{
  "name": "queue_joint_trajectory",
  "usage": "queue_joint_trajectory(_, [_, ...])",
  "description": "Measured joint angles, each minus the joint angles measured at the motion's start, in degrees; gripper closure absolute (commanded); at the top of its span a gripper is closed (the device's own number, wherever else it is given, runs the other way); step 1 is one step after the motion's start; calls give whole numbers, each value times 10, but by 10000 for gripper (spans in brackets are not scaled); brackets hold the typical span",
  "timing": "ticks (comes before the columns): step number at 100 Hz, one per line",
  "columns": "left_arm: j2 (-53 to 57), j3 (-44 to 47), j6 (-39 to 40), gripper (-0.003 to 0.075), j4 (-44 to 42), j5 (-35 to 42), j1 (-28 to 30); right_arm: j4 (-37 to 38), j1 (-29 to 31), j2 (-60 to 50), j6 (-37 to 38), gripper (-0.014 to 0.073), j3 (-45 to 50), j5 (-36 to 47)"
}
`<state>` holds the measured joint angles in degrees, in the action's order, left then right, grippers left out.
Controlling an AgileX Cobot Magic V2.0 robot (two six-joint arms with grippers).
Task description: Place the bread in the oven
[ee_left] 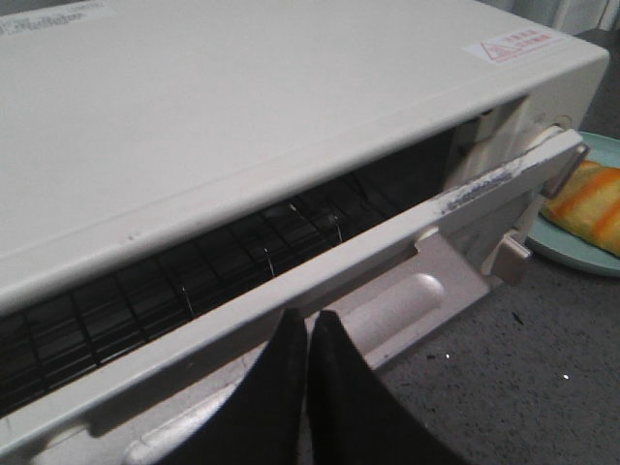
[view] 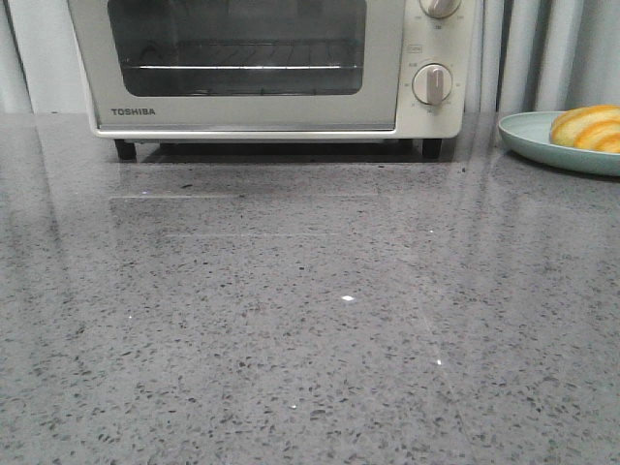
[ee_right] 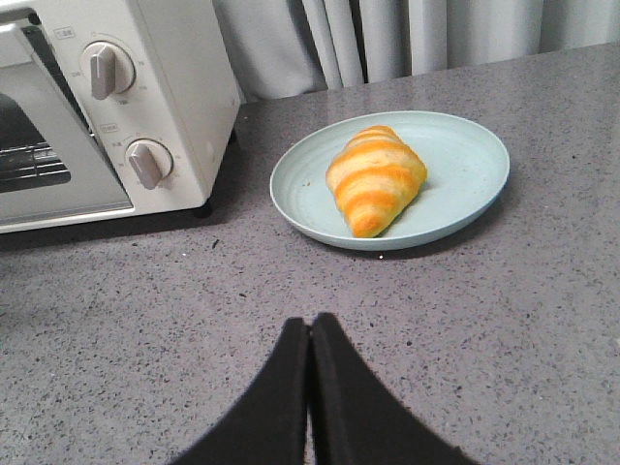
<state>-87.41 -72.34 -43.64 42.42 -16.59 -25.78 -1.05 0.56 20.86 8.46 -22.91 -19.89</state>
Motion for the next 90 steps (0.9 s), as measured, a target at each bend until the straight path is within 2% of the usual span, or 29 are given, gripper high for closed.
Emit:
queue_joint_trajectory(24, [53,99,2,742,19,-18,-7,0,0,0,0,641,-21,9])
queue_joint_trajectory(49, [55,193,2,742,13,-89,-10,0,0,0,0,641,-62,54])
queue_joint_trajectory(78, [48,210,2,742,9,-85,-10,0,0,10,0,641,-94,61])
queue_joint_trajectory(90, [48,210,2,742,9,-85,-10,0,0,44,0,641,-122,29])
